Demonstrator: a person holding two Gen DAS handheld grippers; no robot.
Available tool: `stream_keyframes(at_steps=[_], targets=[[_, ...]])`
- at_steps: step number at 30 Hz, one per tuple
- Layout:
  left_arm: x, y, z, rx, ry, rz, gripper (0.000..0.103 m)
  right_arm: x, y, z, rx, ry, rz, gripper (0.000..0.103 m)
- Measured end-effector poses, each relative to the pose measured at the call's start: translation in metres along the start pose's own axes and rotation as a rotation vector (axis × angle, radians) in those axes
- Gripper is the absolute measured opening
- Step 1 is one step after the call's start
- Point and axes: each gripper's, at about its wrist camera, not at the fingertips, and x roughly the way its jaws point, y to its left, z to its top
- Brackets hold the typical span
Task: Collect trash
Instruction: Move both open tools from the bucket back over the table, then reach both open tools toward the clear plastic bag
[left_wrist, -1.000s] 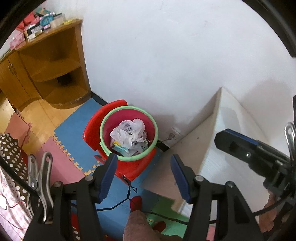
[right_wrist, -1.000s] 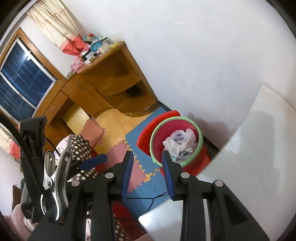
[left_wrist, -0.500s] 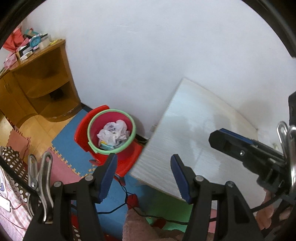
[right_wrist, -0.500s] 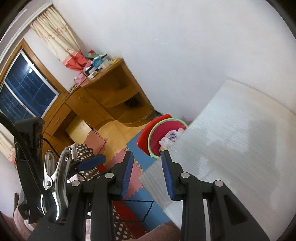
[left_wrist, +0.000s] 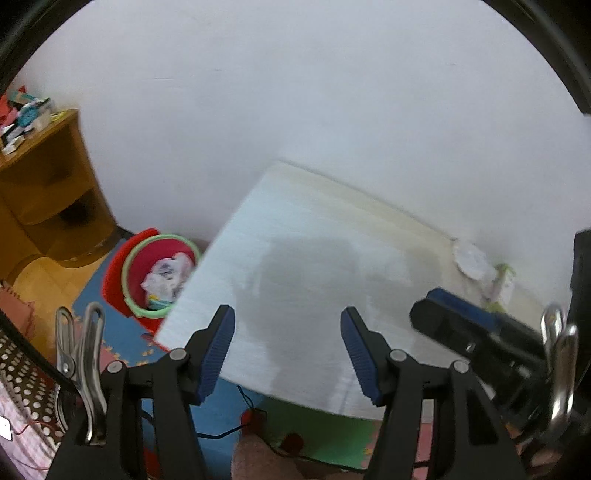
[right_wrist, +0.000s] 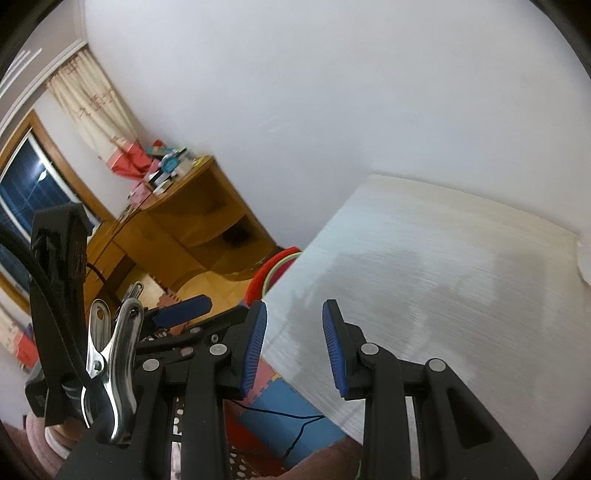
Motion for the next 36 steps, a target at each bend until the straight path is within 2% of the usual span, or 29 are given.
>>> stream_keyframes(at_steps=[10,19,26,29,36], targets=[[0.018,-0.077,0.023,0.189,0.033,-0.151,0.063,-0.052,-0.042,-0.006,0.137,-0.099,-0.157,0.032],[0.046,-0.144,0.033,0.296,0.097,-0.213,0.063,-0.088,-0.096,-0.008,0.249,-0.174,-0.301,0.032],[0.073,-0.182,0.037,0.253,0.118,-0.233,0.063,-0.114,-0.161,-0.005,0.298,-0.182,-0.358,0.032],[0.092,-0.196,0.038,0.238,0.124,-0.216,0.063,-0.127,-0.196,-0.007,0.308,-0.168,-0.379,0.032],[0.137,-0.221,0.044,0.195,0.142,-0.156,0.063,-0.124,-0.275,0.003,0.353,-0.114,-0.404,0.033]])
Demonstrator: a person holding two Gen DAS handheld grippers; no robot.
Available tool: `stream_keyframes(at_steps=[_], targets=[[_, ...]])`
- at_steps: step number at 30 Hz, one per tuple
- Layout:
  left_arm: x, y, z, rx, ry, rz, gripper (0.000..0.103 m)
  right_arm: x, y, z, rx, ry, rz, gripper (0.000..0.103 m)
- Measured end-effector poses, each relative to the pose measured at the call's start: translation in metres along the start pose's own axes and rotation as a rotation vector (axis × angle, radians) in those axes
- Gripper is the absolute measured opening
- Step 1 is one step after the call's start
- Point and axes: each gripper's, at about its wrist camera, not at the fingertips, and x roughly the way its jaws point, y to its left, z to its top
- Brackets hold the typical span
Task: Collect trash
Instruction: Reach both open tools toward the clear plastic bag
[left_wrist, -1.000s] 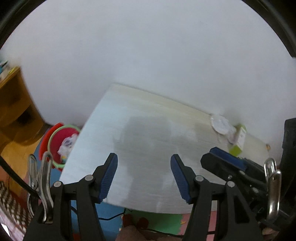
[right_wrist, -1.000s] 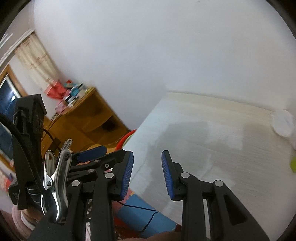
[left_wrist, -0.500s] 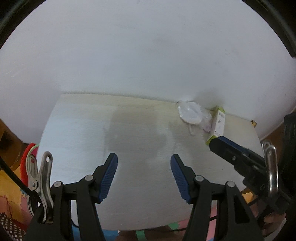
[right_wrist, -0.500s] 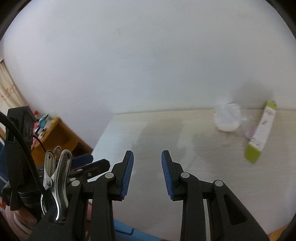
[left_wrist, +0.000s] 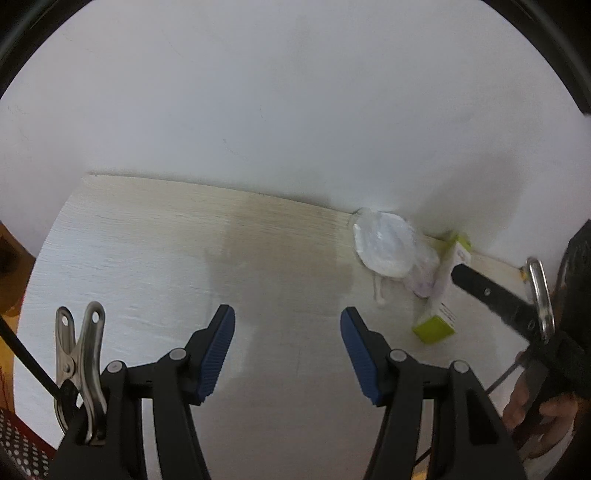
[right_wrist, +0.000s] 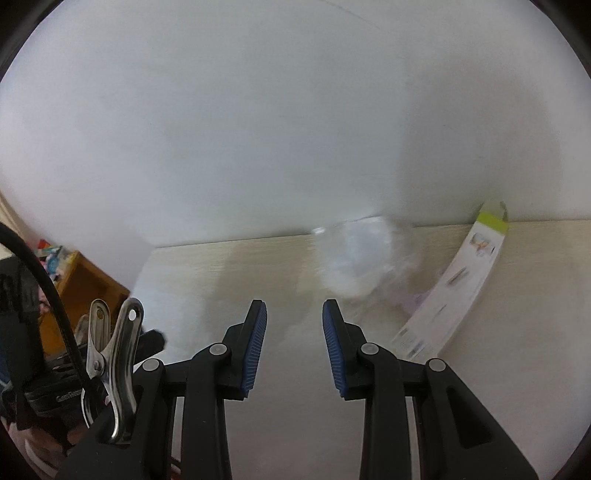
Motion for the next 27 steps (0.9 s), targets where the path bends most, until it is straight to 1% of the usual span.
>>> stream_keyframes(at_steps=[3,6,9,12,15,20,22,24,25,27], targets=[[0.016,-0.002,0.004,-0.013,0.013,0.039,0.063,0.017,-0.018,0.016,0.009,0.029,-0.016,0.035],[0.027,-0.004,0.007,-0.029,0.025,0.055,0.063,0.038,-0.034,0.032,0.007,0.064,-0.038,0.039],[0.035,-0.003,0.009,-0.050,0.032,0.066,0.063,0.059,-0.045,0.046,-0.006,0.115,-0.084,0.040],[0.039,-0.004,0.010,-0.056,0.033,0.080,0.063,0.073,-0.048,0.058,-0.056,0.150,-0.135,0.040],[0.040,-0.004,0.009,-0.061,0.034,0.092,0.063,0.090,-0.050,0.063,-0.099,0.202,-0.162,0.040],[0.047,-0.005,0.009,-0.067,0.033,0.119,0.063,0.124,-0.052,0.065,-0.152,0.282,-0.168,0.040],[0.047,-0.003,0.008,-0.067,0.030,0.131,0.063,0.130,-0.048,0.064,-0.184,0.301,-0.161,0.040],[0.049,-0.001,0.007,-0.070,0.029,0.140,0.063,0.135,-0.046,0.064,-0.204,0.301,-0.138,0.035],[0.050,0.000,0.006,-0.073,0.030,0.140,0.063,0.136,-0.043,0.064,-0.209,0.303,-0.118,0.031],[0.052,0.002,0.005,-0.081,0.034,0.134,0.063,0.136,-0.037,0.061,-0.221,0.311,-0.079,0.030]])
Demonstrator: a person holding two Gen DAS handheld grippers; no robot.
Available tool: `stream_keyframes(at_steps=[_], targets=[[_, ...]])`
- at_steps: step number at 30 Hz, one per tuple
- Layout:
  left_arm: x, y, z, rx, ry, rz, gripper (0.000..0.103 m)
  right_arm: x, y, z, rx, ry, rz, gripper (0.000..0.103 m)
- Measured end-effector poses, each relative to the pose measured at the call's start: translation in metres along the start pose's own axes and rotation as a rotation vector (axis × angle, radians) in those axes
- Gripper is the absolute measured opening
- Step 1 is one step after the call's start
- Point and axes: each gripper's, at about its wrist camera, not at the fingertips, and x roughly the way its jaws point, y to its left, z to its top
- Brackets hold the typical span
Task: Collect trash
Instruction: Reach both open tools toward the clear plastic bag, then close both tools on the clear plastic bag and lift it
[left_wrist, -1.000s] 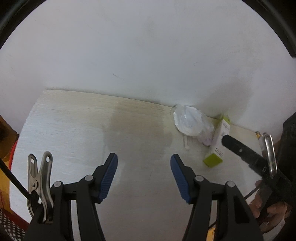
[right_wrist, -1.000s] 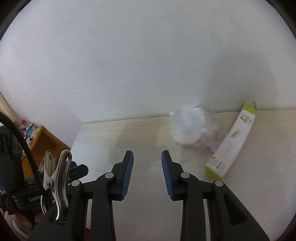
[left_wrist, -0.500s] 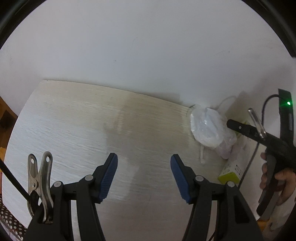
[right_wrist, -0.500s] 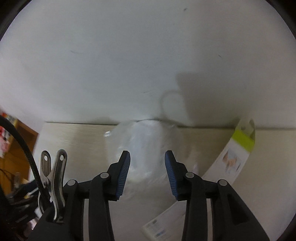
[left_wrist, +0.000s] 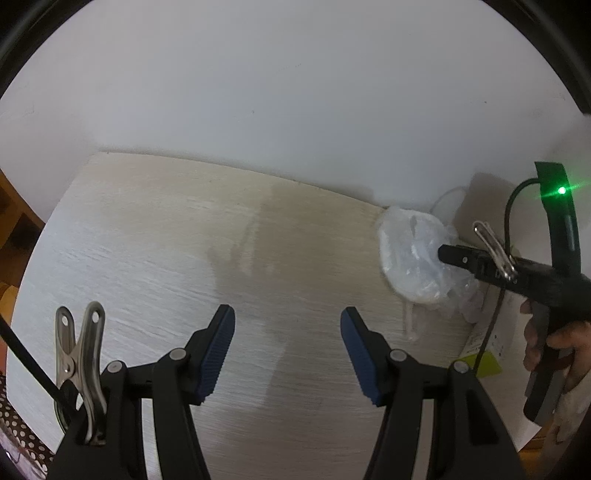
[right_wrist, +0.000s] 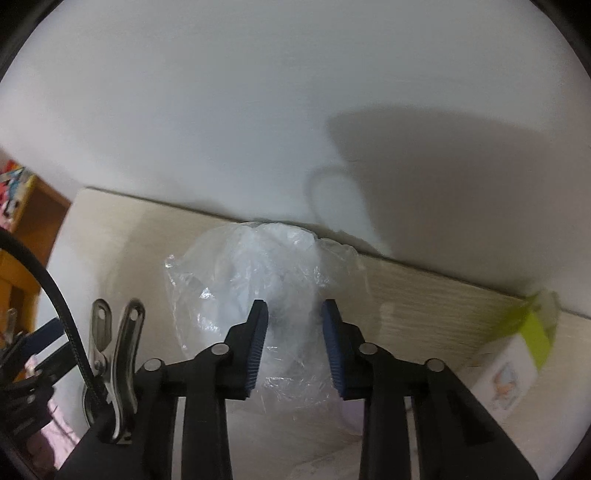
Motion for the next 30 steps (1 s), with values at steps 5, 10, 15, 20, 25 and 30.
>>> stream_keyframes(at_steps=[5,10,15,20,25,30], targets=[[0.004,0.003,-0.001,-0.020,0.009,-0.010,0.063,0.003,0.024,-0.010,-0.084,0.011,0.057,0.028],[0.002,0.004,-0.002,-0.007,0.013,-0.027,0.063,0.001,0.046,-0.027,-0.130,0.040,0.148,0.028],[0.003,0.002,-0.003,0.001,0.029,-0.050,0.063,-0.003,0.056,-0.041,-0.124,0.044,0.183,0.028],[0.011,-0.004,-0.004,0.015,0.045,-0.078,0.063,-0.030,0.048,-0.065,-0.077,-0.028,0.142,0.033],[0.028,-0.012,-0.003,0.034,0.068,-0.080,0.063,-0.029,0.044,-0.064,0.007,-0.044,0.110,0.034],[0.039,-0.013,-0.003,0.023,0.084,-0.080,0.063,-0.005,0.049,-0.058,0.033,-0.004,0.108,0.034]])
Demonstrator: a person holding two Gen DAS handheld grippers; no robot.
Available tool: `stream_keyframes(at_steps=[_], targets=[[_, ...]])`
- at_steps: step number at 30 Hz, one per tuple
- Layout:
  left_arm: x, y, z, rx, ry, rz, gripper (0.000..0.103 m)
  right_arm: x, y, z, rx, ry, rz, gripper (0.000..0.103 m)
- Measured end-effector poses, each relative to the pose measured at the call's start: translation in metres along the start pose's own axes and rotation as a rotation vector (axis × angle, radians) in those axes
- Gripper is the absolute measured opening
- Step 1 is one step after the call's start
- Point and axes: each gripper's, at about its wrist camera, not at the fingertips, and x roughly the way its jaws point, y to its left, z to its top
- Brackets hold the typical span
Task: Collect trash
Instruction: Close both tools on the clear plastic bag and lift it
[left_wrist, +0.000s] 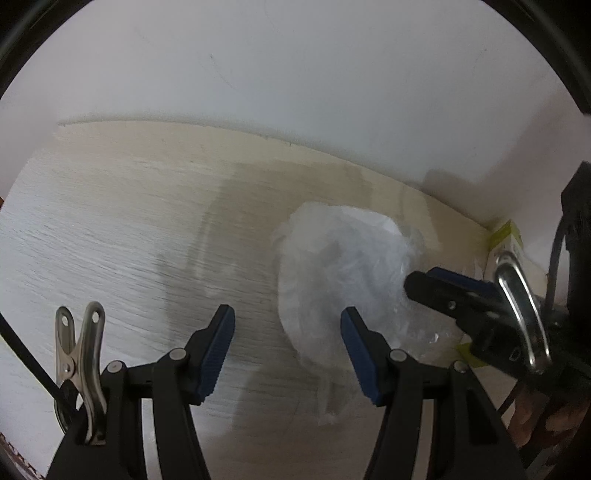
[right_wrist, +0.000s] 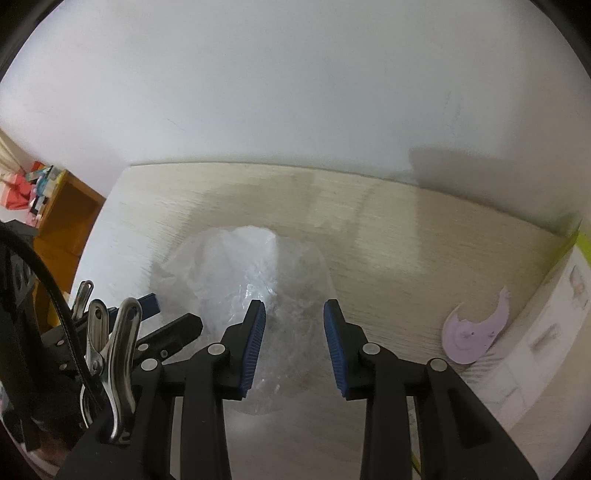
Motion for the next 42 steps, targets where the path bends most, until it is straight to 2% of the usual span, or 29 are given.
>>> stream_keyframes(at_steps=[7,11,12,16,24,32,42], targets=[[-0.006,0.008,-0.002,-0.017,-0.019,0.003,0.065,0.013,0.004,0.006,0.018,0.016,0.057,0.033],[-0.007,0.006,-0.004,-0.018,-0.023,0.004,0.063,0.017,-0.001,0.007,0.042,0.022,0.091,0.029],[-0.007,0.006,-0.007,-0.017,-0.024,-0.008,0.060,0.019,-0.001,0.007,0.050,0.026,0.102,0.028],[-0.003,0.004,-0.009,-0.024,-0.018,-0.077,0.032,0.025,0.005,0.005,0.067,0.043,0.148,0.021],[-0.021,0.015,-0.014,-0.028,-0.039,-0.085,0.015,0.023,0.024,0.001,0.035,0.042,0.202,0.015],[-0.042,0.024,-0.027,-0.044,-0.062,-0.080,0.012,0.017,0.052,-0.007,-0.003,0.038,0.250,0.014],[-0.083,0.058,-0.046,-0.049,-0.096,-0.073,0.012,0.005,0.101,-0.021,-0.030,0.022,0.276,0.014]])
